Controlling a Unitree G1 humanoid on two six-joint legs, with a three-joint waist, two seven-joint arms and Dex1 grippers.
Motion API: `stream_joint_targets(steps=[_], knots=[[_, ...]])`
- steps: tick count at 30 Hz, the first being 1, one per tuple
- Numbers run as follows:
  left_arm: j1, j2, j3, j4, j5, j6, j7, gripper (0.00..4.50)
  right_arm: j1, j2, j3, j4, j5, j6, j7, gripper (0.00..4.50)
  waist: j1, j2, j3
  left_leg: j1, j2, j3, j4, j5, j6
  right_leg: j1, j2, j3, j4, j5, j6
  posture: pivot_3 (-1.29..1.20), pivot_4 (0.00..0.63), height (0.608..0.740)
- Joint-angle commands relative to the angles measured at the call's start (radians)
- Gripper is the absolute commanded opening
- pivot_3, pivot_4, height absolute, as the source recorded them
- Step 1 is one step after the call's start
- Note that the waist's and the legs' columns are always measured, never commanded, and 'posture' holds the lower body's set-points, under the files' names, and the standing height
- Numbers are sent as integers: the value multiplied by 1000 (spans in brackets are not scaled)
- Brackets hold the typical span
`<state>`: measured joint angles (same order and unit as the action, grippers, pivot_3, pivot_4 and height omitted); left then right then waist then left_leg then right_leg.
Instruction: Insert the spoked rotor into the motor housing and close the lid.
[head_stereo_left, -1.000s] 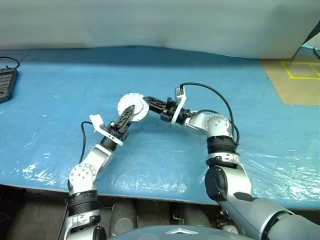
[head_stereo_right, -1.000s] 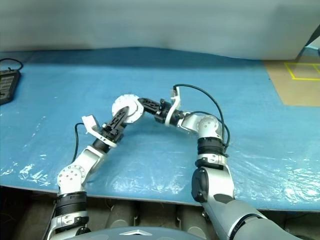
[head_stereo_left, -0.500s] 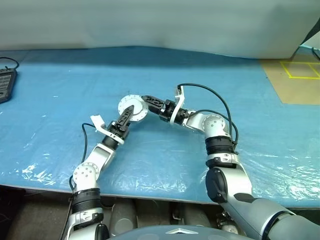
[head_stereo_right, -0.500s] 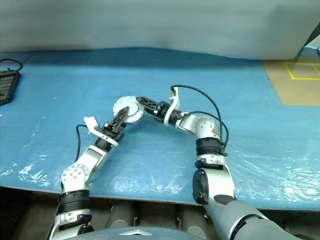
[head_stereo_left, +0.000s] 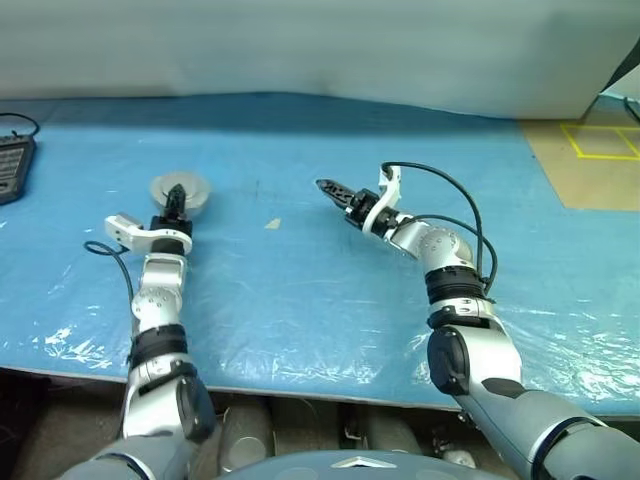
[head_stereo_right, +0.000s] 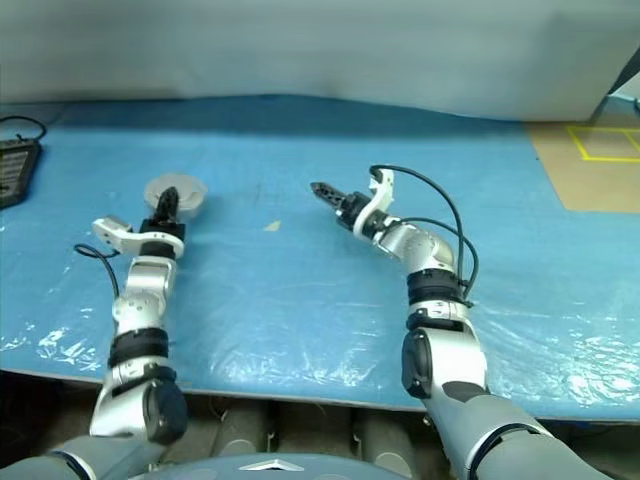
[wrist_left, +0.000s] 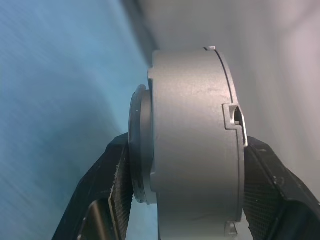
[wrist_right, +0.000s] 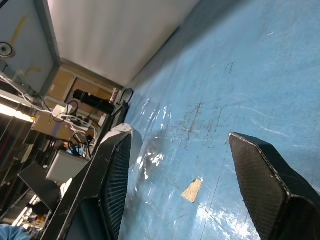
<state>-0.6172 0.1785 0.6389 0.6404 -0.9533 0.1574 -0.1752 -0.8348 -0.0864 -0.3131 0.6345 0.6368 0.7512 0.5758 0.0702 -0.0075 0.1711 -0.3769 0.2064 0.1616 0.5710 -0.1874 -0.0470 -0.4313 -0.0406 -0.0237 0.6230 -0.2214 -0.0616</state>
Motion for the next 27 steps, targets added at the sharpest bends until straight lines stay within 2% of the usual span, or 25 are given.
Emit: stream_joint_targets(steps=[1,4,7,13,21,25,27], knots=[[-98,67,26,149,52,-66,-8,2488,16,-7,1,-66,22,7,25,3196,4,-1,0,0,0,-1,0,0,0,0,0,0,0,0,0,0,150,740],[-163,120,60,301,69,-100,-2,2488,33,-17,2,-86,20,7,29,3196,11,-1,0,-2,0,-3,2,0,-1,1,0,-2,0,0,1,0,150,740],[-191,162,93,374,67,-114,-19,2488,46,-21,4,-100,20,7,28,3196,8,-2,0,-1,0,-3,3,0,-1,1,0,-2,1,1,1,0,150,740],[-140,197,90,348,142,-214,6,4389,43,-20,4,-91,22,16,25,3234,3,-2,0,-1,0,-5,3,0,-1,2,0,-2,1,1,0,0,150,740],[20,182,54,58,201,-257,-56,4452,30,-28,52,-67,-34,-53,73,3234,10,-2,0,-3,1,-6,4,0,-1,2,-1,-4,1,0,0,0,150,740],[84,152,6,-112,224,-325,-185,4452,55,-19,92,-81,-109,-266,132,3234,15,-2,0,-3,1,-6,5,0,-1,2,-3,-4,1,-2,-4,0,150,740],[120,131,-52,-207,217,-297,-282,4452,71,-26,126,-67,-177,-451,179,3234,22,-2,0,-3,1,-6,5,0,-1,3,-4,-4,1,-2,-4,0,150,740]])
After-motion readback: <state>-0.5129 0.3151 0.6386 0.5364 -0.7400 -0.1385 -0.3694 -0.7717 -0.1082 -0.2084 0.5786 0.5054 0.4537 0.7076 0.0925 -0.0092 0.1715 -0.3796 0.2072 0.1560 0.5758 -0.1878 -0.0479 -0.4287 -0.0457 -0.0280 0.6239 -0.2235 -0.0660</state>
